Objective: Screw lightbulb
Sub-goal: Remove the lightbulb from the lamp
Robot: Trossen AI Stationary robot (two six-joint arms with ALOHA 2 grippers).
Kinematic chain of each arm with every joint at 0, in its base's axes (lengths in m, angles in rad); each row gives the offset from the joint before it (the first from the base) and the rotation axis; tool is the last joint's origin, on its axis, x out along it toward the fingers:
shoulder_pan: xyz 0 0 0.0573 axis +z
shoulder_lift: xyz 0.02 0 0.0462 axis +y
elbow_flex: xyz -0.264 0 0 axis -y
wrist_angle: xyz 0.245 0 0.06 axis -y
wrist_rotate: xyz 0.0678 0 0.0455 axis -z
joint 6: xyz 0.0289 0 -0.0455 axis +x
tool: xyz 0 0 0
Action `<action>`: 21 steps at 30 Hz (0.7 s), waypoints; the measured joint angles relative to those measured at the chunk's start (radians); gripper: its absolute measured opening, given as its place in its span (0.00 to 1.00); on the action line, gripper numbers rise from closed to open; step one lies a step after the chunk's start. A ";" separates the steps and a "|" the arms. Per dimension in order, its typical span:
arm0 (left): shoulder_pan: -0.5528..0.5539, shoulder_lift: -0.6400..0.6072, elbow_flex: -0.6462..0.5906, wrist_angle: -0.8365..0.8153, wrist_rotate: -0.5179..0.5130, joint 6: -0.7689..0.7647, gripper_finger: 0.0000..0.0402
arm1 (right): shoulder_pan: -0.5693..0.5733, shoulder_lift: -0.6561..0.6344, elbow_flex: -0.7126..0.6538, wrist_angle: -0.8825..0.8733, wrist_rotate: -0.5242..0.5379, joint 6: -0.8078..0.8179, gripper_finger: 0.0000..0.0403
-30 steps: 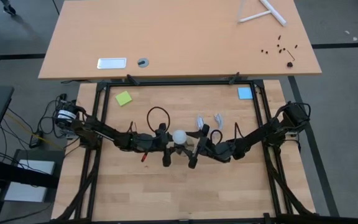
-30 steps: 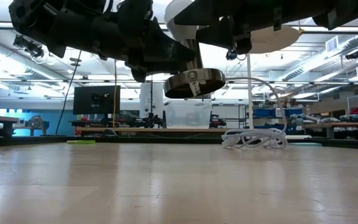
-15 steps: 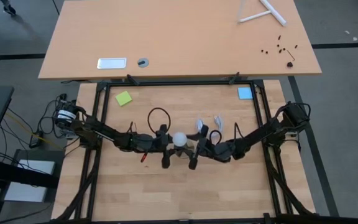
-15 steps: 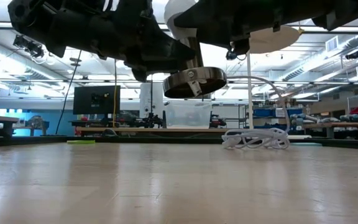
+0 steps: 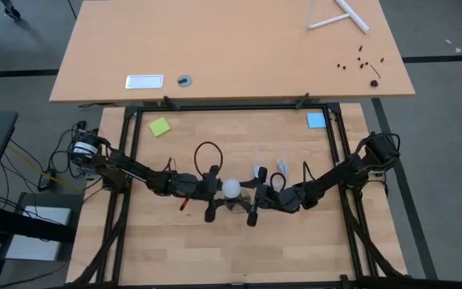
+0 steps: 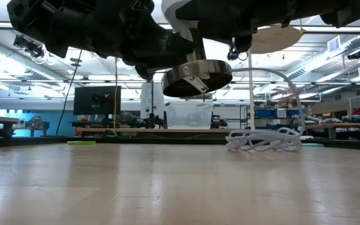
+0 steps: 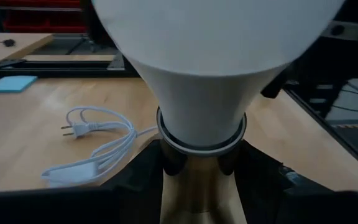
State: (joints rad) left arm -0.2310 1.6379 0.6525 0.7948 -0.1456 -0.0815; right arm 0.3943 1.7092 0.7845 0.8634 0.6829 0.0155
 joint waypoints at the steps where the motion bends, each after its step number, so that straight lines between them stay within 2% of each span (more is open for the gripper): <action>1: 0.000 -0.003 0.000 -0.004 0.012 0.002 0.37 | 0.000 0.000 0.000 -0.003 -0.012 0.000 0.57; 11: 0.001 -0.015 -0.002 -0.028 0.185 0.032 0.37 | -0.005 -0.001 0.000 -0.042 -0.188 -0.067 0.57; 21: 0.003 -0.018 0.001 -0.029 0.181 0.038 0.37 | -0.005 -0.066 0.001 -0.134 -0.170 -0.055 0.57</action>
State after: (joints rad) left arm -0.2276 1.6199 0.6535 0.7657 0.0354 -0.0435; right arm 0.3897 1.6437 0.7853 0.7290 0.5130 -0.0396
